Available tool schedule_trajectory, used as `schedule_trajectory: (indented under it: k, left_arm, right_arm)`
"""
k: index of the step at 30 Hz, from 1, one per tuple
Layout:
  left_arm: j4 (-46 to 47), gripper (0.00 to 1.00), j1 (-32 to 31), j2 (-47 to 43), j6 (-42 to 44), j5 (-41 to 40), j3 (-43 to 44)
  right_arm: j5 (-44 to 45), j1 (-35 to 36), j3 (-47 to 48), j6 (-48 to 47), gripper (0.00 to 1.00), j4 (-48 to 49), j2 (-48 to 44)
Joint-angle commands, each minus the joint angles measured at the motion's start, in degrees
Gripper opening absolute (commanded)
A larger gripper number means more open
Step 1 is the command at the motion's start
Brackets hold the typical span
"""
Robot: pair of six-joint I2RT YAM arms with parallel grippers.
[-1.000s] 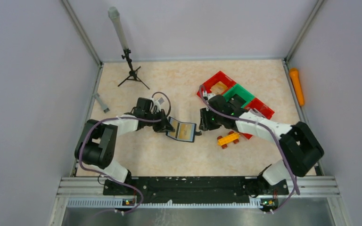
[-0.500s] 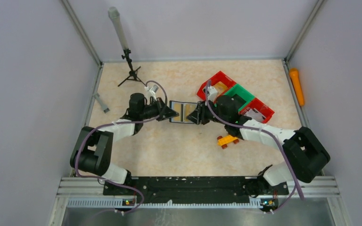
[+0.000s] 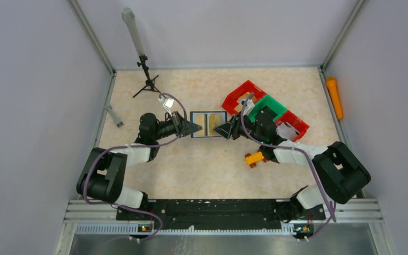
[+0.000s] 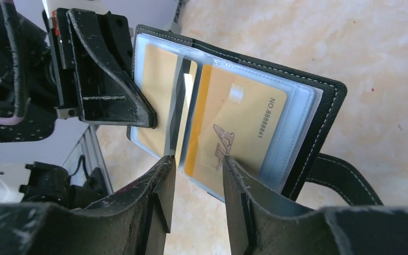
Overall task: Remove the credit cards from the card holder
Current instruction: Remove the credit card from the card holder.
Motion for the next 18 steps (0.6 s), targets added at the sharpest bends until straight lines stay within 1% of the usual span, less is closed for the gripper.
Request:
schedule_trajectory:
  k: [1, 6, 7, 11, 15, 18]
  left_arm:
    - [11.8, 0.03, -0.6, -0.1, -3.4, 2.7, -0.3]
    - [14.4, 0.03, -2.5, 0.6, -4.0, 3.9, 0.2]
    - [15.2, 0.03, -3.1, 0.9, -4.4, 4.3, 0.3]
    - [16.5, 0.03, -4.0, 1.3, -4.7, 5.0, 0.6]
    - [16.2, 0.03, -4.7, 0.7, -3.8, 5.5, 0.8]
    - [15.0, 0.03, -5.6, 1.0, -3.0, 6.2, 1.5]
  right_arm:
    - [-4.0, -0.7, -0.3, 1.1, 0.39, 7.2, -0.1]
    - [-6.2, -1.1, -2.3, 1.3, 0.38, 12.4, 0.5]
    - [-6.9, -1.4, -2.7, 1.9, 0.36, 14.0, 1.0]
    - [-11.9, -3.6, -4.5, 8.1, 0.34, 25.0, 5.0]
    - [-14.5, -5.0, -4.9, 12.4, 0.33, 32.2, 8.9]
    - [-15.2, -5.0, -4.7, 13.3, 0.33, 33.3, 10.0]
